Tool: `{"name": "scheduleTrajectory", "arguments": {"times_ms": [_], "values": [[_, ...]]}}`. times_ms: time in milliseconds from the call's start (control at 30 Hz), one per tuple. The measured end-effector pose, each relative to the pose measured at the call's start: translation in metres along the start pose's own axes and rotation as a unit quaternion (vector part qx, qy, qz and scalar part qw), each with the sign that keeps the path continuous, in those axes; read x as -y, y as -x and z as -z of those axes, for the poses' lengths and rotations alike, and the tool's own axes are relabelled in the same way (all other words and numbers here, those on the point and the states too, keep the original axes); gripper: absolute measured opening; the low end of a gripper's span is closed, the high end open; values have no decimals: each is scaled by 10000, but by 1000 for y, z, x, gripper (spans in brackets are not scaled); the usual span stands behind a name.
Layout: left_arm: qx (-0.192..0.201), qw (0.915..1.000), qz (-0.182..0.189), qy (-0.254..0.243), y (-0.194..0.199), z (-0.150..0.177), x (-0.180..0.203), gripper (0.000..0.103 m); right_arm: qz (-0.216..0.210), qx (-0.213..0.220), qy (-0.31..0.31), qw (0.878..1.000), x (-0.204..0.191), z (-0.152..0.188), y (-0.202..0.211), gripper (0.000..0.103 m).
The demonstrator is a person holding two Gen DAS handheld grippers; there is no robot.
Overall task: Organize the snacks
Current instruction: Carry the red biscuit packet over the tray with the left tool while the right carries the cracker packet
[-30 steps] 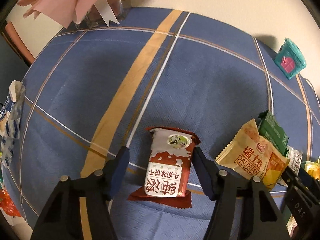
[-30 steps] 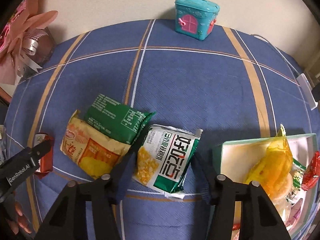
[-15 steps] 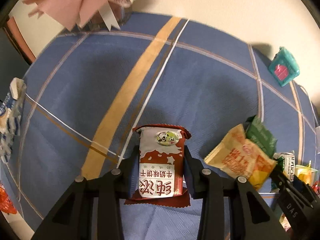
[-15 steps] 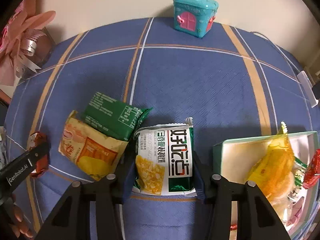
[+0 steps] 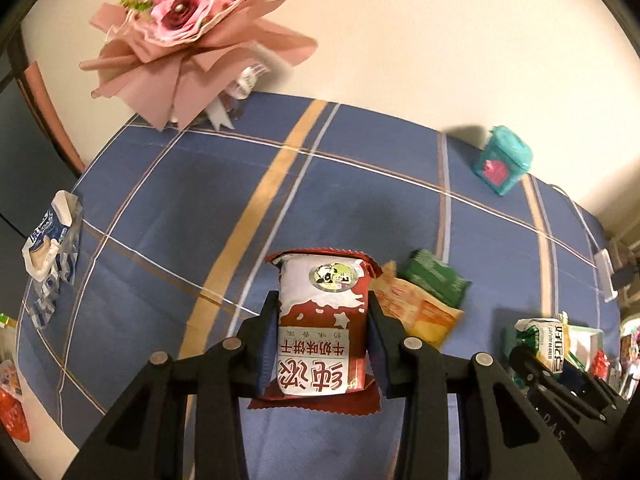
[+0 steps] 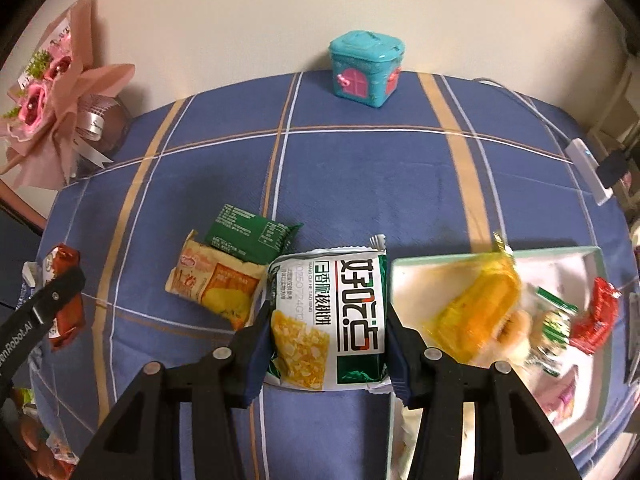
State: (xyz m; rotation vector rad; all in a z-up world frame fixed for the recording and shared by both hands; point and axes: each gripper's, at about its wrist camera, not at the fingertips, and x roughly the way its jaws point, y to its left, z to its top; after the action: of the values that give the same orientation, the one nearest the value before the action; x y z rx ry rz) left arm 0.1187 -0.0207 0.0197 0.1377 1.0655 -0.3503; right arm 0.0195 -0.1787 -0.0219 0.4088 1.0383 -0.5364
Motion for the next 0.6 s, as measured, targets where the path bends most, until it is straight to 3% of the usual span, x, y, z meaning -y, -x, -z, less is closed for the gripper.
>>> {"name": "scheduleTrajectory", "arguments": {"times_ms": [600], "values": [[304, 9942, 378, -963, 57, 47, 90, 41, -39, 226, -234, 9995, 54, 45, 62, 53]]}}
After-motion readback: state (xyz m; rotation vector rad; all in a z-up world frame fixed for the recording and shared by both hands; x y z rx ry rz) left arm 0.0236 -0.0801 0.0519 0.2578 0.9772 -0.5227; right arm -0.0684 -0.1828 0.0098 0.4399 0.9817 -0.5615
